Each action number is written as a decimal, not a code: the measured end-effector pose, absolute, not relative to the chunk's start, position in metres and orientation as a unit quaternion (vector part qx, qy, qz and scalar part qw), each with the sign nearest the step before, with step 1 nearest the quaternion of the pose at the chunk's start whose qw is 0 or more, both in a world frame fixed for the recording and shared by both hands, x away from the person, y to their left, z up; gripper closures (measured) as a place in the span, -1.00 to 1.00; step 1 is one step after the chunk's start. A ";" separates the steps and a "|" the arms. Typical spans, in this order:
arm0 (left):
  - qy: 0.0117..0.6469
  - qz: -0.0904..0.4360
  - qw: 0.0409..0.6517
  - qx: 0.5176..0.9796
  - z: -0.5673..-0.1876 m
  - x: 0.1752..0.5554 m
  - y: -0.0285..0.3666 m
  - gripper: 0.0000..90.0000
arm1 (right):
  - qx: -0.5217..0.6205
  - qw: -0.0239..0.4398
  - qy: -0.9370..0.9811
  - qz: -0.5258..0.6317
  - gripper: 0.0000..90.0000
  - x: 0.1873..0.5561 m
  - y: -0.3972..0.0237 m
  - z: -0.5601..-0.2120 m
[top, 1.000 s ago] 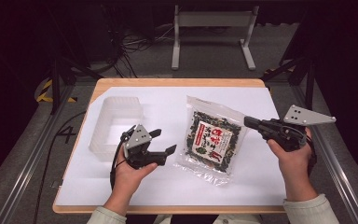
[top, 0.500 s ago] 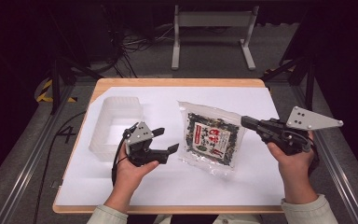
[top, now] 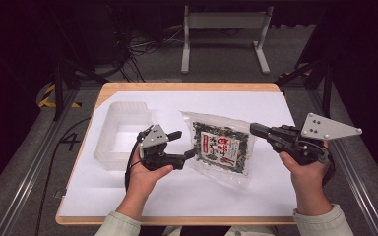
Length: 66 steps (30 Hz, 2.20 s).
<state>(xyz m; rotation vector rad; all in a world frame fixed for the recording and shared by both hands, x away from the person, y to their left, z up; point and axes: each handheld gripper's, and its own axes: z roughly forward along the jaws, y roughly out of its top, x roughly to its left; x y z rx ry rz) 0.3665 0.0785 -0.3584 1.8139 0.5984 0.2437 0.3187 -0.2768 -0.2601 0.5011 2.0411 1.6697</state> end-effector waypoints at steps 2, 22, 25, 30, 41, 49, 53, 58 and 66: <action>0.247 0.093 0.583 0.768 -0.357 0.369 0.078 -0.44 | 0.178 0.226 0.741 0.607 1.00 0.318 -0.276 -0.260; 0.195 0.030 0.630 0.751 -0.355 0.378 0.048 -0.51 | 0.173 0.217 0.732 0.622 1.00 0.306 -0.281 -0.262; 0.188 0.039 0.629 0.753 -0.355 0.378 0.046 -0.39 | 0.175 0.219 0.729 0.625 1.00 0.305 -0.284 -0.263; 0.173 0.049 0.626 0.759 -0.353 0.376 0.045 -0.19 | 0.179 0.221 0.727 0.625 1.00 0.305 -0.285 -0.264; 0.137 0.060 0.625 0.767 -0.347 0.369 0.045 0.28 | 0.194 0.225 0.716 0.632 1.00 0.309 -0.295 -0.266; 0.116 0.055 0.625 0.770 -0.344 0.364 0.044 0.48 | 0.204 0.231 0.711 0.632 1.00 0.313 -0.300 -0.268; 0.104 0.056 0.622 0.774 -0.341 0.361 0.042 0.54 | 0.212 0.232 0.706 0.634 0.98 0.314 -0.304 -0.268; 0.096 0.052 0.623 0.775 -0.339 0.360 0.042 0.59 | 0.219 0.237 0.704 0.632 0.95 0.315 -0.306 -0.269; 0.093 0.059 0.624 0.774 -0.337 0.356 0.042 0.61 | 0.225 0.238 0.698 0.637 0.78 0.317 -0.308 -0.269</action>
